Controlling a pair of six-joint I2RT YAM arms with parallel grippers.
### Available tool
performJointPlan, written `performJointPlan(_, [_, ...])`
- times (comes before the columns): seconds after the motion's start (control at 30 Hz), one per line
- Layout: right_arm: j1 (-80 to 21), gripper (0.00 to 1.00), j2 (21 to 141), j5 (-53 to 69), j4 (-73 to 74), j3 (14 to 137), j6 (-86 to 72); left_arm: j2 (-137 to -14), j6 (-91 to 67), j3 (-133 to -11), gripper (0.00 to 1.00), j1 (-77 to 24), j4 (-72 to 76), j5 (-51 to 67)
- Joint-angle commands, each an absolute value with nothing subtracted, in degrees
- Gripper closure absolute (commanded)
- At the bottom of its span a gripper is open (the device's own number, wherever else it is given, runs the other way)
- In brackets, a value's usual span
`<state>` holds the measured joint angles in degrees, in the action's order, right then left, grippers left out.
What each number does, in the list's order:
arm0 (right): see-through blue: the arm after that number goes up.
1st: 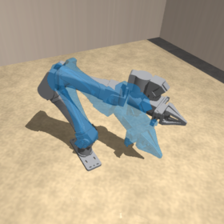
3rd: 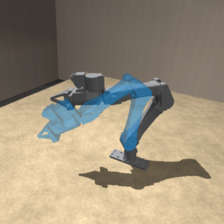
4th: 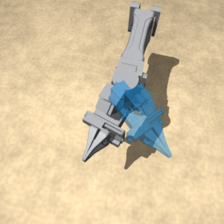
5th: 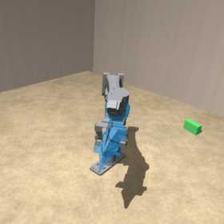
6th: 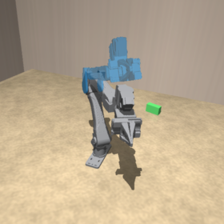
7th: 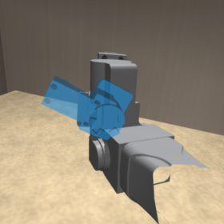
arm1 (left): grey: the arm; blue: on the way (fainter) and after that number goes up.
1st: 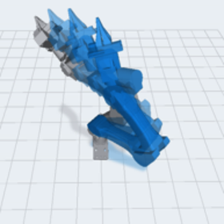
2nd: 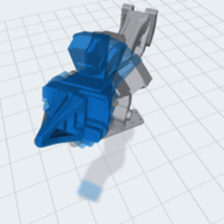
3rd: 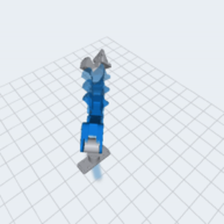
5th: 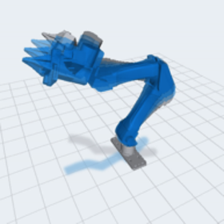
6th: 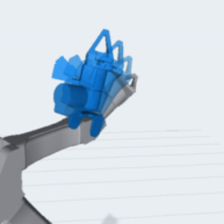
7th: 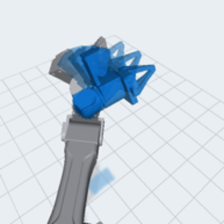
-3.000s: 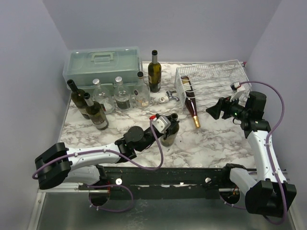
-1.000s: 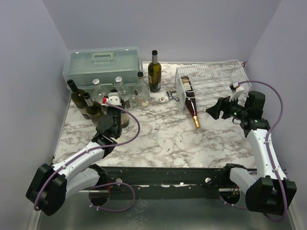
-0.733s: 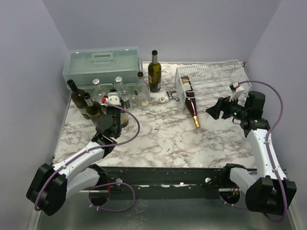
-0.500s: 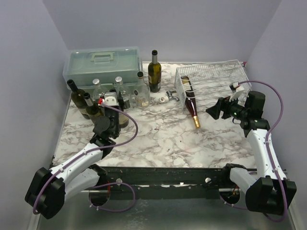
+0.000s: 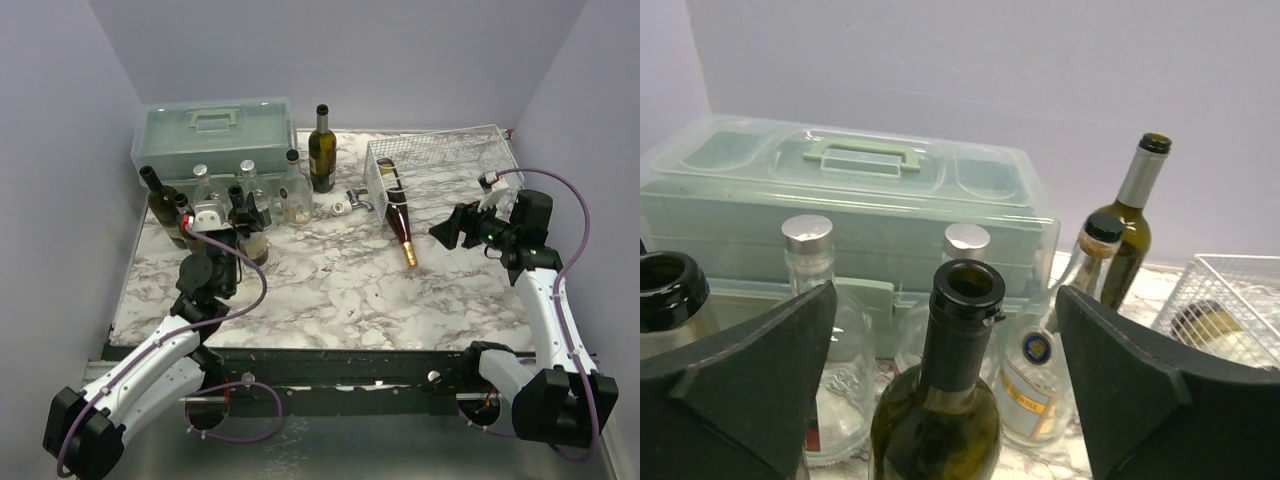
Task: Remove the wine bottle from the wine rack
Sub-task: Place the wine bottle at the center of the board, then pick up the wine bottle from the wine rack.
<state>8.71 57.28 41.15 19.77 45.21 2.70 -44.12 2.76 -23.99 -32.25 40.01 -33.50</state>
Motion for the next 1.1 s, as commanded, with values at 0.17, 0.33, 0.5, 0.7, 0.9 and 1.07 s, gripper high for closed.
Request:
performJointPlan(0.17, [9.0,0.25,57.5,40.2,19.6,44.7,3.9,-32.2,-9.1,-27.4,0.01,-32.0,19.0,-27.4])
performJointPlan(0.33, [9.0,0.25,57.1,40.3,19.6,44.6,4.2,-27.5,-13.5,-30.7,0.01,-32.0,6.6,-25.7])
performJointPlan(0.5, [9.0,0.25,57.2,40.8,19.6,44.4,4.6,-23.9,-16.6,-33.8,0.01,-32.0,-4.0,-21.5])
performJointPlan(0.7, [9.0,0.25,57.5,40.9,18.8,43.8,5.2,-22.3,-19.1,-37.3,0.01,-32.0,-10.7,-12.8])
performJointPlan(0.9, [9.0,0.25,57.4,40.2,17.5,42.8,5.3,-25.7,-21.8,-39.2,0.01,-32.0,-11.8,-0.8])
performJointPlan(1.07, [9.0,0.25,57.5,40.5,16.5,42.0,5.8,-30.2,-21.4,-40.3,0.01,-32.0,-11.0,5.9])
